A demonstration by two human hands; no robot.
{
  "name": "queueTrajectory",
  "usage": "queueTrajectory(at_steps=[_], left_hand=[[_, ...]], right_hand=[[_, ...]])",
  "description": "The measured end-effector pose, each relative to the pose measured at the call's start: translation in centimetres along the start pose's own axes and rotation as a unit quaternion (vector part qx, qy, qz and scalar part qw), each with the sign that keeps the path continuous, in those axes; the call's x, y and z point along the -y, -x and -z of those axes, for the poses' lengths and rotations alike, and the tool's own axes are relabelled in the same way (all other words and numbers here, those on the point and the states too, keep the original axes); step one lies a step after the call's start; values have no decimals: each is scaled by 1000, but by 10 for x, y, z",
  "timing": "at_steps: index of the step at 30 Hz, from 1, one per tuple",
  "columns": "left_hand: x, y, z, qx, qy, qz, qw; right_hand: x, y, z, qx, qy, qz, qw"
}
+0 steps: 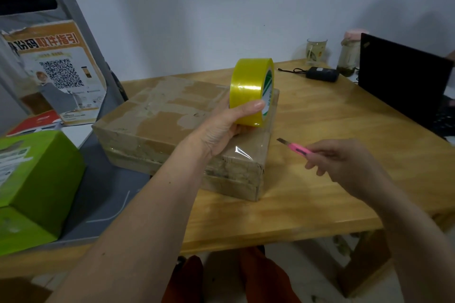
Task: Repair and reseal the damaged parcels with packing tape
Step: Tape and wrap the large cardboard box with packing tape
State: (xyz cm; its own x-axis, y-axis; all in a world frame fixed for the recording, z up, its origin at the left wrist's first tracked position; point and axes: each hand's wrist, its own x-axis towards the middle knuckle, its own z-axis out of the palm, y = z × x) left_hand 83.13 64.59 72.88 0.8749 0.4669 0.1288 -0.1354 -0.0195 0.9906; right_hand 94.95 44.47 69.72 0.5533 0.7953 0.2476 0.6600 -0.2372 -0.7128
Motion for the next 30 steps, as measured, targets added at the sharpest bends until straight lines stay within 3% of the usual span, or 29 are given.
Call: queueTrajectory(at_steps=[3,7,10,14,20,25,27,30], left_hand=[[1,1,0,0,4,-3,1000],[0,2,-1,-5,4,-9,1000],[0,3,-1,-11,9,-12,1000],[-1,3,-1,-20,11,-15,1000],[1,3,0,-32,41,-26,998],[0,0,3,-74,129,-37,988],[0,-1,4,-90,164,-36,982],[0,-1,4,-99,172,-36,980]], right_hand=[[29,10,7,-3,27,84,996],[62,9,1,-52,214,139,966],[77,0,-6,-35,345,132,929],[88,-8,-14,-22,434,105,895],[72,-13,-25,-43,421,88,902],[26,-17,-24,-123,243,56,961],[0,-22,-32,-144,227,12,963],[-38,-33,-49,-106,264,-69,956]])
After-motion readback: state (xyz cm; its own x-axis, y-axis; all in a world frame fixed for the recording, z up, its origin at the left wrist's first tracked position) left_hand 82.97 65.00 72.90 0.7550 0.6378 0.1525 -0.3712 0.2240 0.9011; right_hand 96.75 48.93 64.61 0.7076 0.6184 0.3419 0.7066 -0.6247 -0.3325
